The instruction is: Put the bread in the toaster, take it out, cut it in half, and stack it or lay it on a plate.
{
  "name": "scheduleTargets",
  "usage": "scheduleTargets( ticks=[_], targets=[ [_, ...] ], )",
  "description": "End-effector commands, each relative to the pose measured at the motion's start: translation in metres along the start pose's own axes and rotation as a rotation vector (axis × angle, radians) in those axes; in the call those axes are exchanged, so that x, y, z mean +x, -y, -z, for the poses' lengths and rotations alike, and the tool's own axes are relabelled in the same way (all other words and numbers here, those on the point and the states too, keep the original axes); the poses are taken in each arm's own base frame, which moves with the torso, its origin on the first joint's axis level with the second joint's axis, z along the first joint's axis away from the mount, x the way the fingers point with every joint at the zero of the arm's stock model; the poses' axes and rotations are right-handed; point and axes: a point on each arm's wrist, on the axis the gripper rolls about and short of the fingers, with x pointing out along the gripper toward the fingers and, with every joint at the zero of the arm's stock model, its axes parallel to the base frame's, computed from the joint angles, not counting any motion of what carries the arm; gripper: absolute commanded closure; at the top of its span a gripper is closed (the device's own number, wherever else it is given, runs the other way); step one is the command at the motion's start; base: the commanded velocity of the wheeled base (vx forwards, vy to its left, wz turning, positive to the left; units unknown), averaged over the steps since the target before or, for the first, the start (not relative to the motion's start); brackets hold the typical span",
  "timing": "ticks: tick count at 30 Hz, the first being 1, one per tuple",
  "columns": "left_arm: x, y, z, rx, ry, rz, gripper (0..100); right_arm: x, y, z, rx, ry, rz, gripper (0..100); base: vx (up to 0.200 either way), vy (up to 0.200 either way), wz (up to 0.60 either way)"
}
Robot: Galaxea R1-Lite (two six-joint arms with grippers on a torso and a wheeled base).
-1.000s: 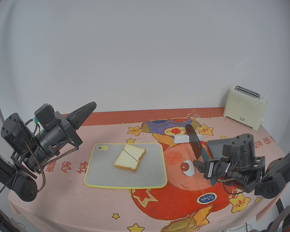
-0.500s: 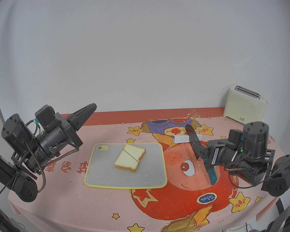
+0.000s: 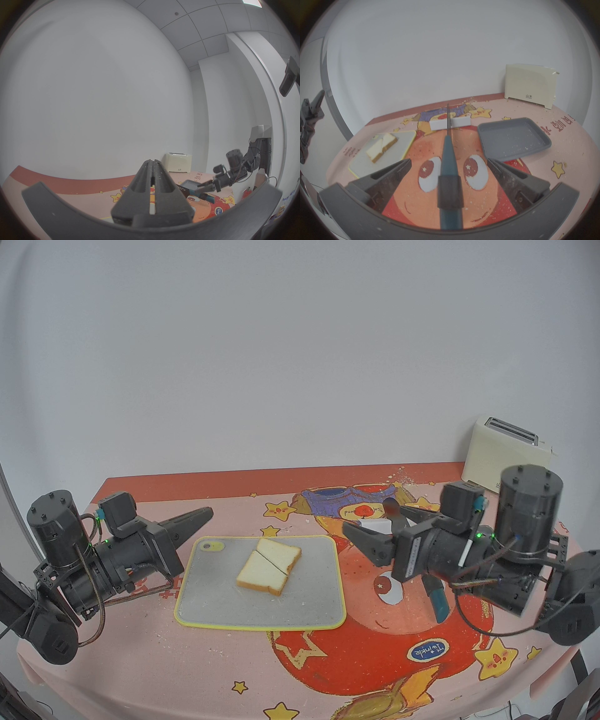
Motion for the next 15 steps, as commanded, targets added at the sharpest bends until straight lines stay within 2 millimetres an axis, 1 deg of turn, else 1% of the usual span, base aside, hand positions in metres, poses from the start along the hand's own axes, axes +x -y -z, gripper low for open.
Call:
scheduleTargets(
  ticks=[1, 2, 3, 4, 6, 8, 9, 10, 13, 14, 15],
  targets=[
    [0.003, 0.012, 0.015, -0.139, -0.100, 0.023, 100, 0.048, -0.017, -0.004, -0.020, -0.123, -0.042, 0, 0.000, 0.000, 0.00],
    [0.004, 0.017, 0.017, -0.166, -0.114, 0.036, 100, 0.056, -0.020, -0.006, -0.023, -0.156, -0.041, 0, 0.000, 0.000, 0.00],
    [0.004, 0.017, 0.017, -0.166, -0.114, 0.036, 100, 0.057, -0.019, -0.006, -0.023, -0.160, -0.039, 0, 0.000, 0.000, 0.00],
    [0.004, 0.019, 0.021, -0.197, -0.129, 0.026, 100, 0.073, -0.021, -0.007, -0.026, -0.202, -0.025, 0, 0.000, 0.000, 0.00],
    [0.005, 0.020, 0.023, -0.207, -0.137, 0.004, 100, 0.090, -0.022, -0.005, -0.019, -0.233, -0.010, 0, 0.000, 0.000, 0.00],
    [0.007, 0.020, 0.026, -0.214, -0.153, -0.023, 100, 0.107, -0.022, 0.000, -0.006, -0.253, 0.003, 0, 0.000, 0.000, 0.00],
    [0.007, 0.020, 0.026, -0.214, -0.153, -0.023, 100, 0.107, -0.022, 0.000, -0.006, -0.253, 0.003, 0, 0.000, 0.000, 0.00],
    [0.008, 0.023, 0.029, -0.222, -0.173, -0.022, 100, 0.123, -0.016, 0.004, 0.003, -0.259, 0.024, 0, 0.000, 0.000, 0.00],
    [0.007, 0.023, 0.032, -0.246, -0.186, -0.030, 100, 0.141, -0.014, 0.011, 0.004, -0.265, 0.037, 0, 0.000, 0.000, 0.00],
    [0.007, 0.022, 0.032, -0.258, -0.194, -0.035, 100, 0.147, -0.013, 0.013, 0.002, -0.272, 0.047, 100, 0.000, 0.000, 0.00],
    [0.007, 0.023, 0.032, -0.260, -0.196, -0.036, 100, 0.149, -0.013, 0.014, 0.002, -0.277, 0.051, 100, 0.000, 0.000, 0.00]
  ],
)
